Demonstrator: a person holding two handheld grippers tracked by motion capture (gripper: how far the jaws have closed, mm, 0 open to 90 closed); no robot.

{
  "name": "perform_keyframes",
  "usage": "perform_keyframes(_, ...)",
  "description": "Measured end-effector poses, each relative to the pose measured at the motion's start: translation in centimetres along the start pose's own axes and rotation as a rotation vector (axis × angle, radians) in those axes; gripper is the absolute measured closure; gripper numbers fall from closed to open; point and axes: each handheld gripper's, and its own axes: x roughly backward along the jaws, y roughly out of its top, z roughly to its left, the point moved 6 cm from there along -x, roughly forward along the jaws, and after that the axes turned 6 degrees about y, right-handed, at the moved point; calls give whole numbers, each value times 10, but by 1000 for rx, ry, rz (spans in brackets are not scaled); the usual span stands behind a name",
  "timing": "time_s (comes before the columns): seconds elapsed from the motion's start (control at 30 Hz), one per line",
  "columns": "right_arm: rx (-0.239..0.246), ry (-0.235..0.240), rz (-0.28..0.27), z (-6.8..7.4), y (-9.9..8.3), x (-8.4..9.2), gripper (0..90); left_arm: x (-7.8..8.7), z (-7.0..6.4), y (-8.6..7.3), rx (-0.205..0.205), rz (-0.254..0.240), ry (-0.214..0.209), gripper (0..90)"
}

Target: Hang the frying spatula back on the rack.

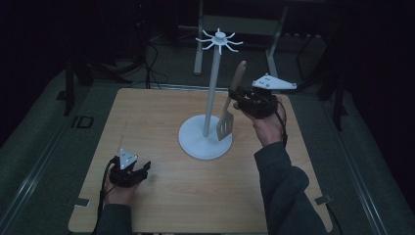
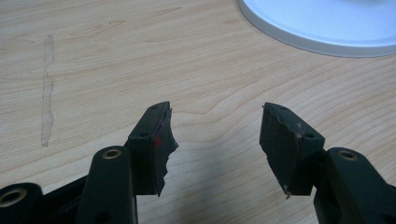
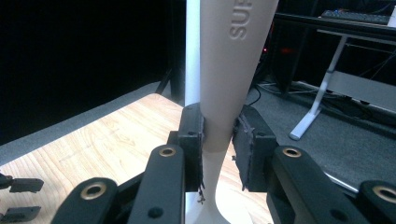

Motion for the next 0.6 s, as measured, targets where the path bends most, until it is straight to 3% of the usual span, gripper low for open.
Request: perform_keyframes(0.6, 0, 4, -27, -1, 15, 6, 739, 0, 0, 0, 0, -1, 1, 439)
